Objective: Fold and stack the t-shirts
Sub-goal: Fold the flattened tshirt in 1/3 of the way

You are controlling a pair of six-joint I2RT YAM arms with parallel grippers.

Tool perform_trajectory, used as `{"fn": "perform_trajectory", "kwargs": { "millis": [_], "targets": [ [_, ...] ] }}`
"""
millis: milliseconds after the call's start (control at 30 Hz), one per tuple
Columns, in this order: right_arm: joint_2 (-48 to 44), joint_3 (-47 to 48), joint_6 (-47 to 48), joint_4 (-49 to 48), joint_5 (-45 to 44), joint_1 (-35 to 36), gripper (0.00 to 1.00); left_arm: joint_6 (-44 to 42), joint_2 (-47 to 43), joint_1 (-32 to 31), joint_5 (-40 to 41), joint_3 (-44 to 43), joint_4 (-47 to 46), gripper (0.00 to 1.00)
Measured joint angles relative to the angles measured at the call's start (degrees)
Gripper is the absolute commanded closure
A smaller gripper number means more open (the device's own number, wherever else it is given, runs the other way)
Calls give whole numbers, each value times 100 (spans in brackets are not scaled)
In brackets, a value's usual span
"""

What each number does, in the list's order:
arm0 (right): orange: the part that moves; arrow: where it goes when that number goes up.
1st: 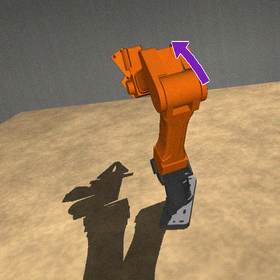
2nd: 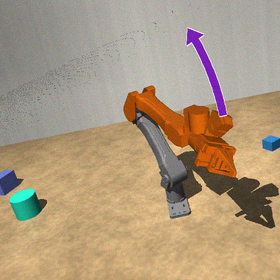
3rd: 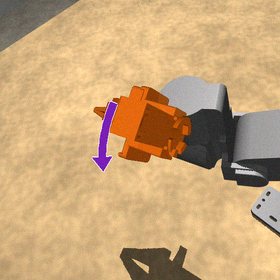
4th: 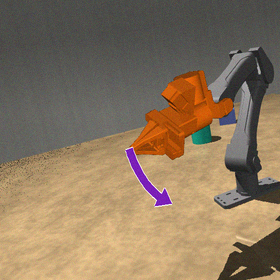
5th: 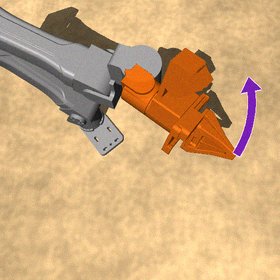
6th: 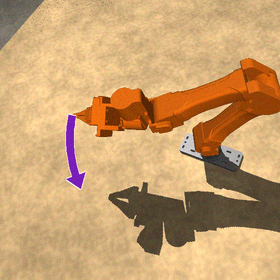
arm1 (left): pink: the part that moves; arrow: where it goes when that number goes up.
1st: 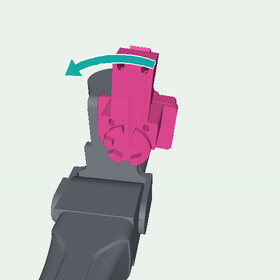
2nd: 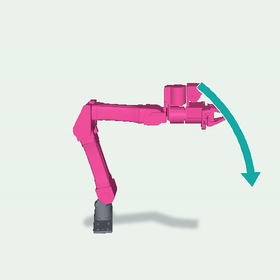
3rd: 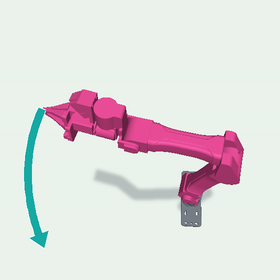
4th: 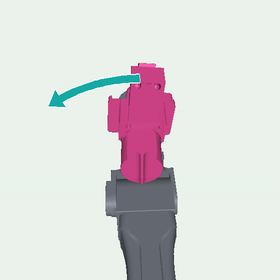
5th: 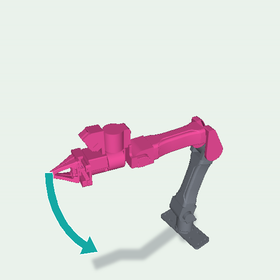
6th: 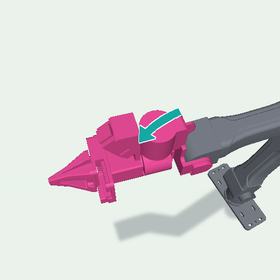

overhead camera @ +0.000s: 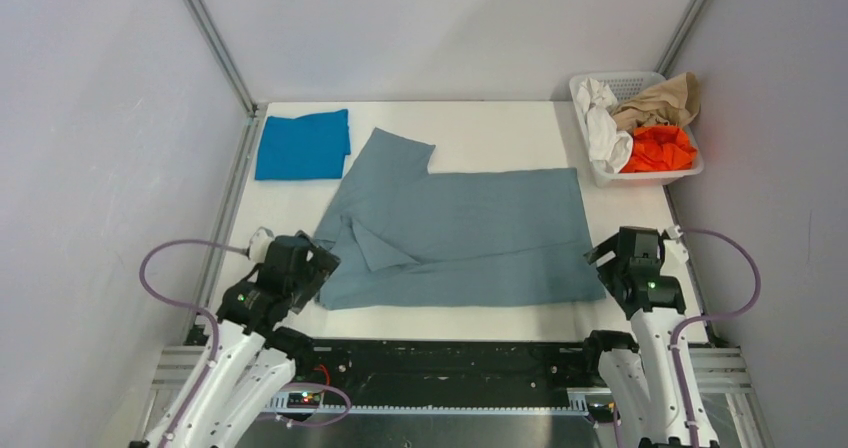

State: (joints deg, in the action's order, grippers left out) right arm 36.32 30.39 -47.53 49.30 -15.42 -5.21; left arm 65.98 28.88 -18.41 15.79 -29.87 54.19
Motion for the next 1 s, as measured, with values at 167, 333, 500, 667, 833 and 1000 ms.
{"fn": "perform_trajectory", "kwargs": {
  "millis": [167, 333, 500, 667, 833, 1000],
  "targets": [
    [13, 444, 251, -153, -15, 529, 0, -315, 1082, -745, 205, -949, -151, 0],
    [540, 479, 748, -678, 44, 1674, 1, -656, 2732, -1471, 184, -1436, -791, 0],
    [1488, 476, 1165, -1342, 350, 2188, 0, -876, 3748, -1727, 20, -1429, -1462, 0],
    [2000, 474, 1331, -1762, 575, 2240, 1, -955, 4186, -1738, -70, -1405, -2024, 0],
    [2061, 472, 1397, -1996, 671, 2240, 1, -1051, 4809, -1738, -205, -1460, -2413, 1],
    [1989, 452, 1460, -2050, 667, 2225, 0, -1073, 5193, -1742, -334, -1482, -2592, 2]
  ]
}}
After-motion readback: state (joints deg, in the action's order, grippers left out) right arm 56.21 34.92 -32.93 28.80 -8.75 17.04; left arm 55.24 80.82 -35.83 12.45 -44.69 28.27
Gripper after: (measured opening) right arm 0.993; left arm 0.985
